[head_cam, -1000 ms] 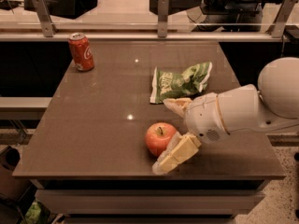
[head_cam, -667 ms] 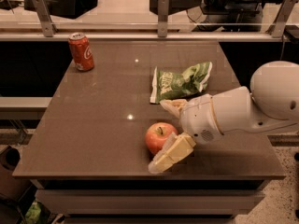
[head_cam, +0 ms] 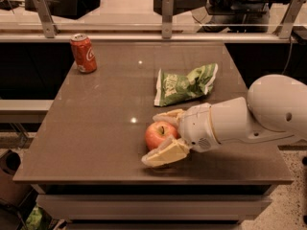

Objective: Move apple near coke can

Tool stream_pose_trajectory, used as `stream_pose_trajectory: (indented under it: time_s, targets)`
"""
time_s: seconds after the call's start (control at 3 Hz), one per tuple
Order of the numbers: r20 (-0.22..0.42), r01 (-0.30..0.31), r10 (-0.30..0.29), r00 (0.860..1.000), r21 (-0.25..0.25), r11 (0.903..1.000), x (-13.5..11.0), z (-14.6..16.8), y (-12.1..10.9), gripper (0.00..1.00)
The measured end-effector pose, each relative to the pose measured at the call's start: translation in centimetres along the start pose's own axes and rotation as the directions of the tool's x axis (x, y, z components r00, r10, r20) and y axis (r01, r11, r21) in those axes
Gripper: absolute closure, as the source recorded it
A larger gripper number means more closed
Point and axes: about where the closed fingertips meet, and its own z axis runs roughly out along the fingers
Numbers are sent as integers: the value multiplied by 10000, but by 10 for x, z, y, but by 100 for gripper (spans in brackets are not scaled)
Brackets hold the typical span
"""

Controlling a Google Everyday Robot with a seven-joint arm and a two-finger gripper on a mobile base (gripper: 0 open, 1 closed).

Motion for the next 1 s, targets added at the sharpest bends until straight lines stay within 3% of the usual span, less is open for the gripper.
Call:
stream_pose_trajectory:
  time_s: [0.67,1.0]
  targets:
    - [-27,78,-78,10000,-33,10000,-3,1,2,87]
    - [-37,116,-116,9999,-54,9999,-5,2,3,100]
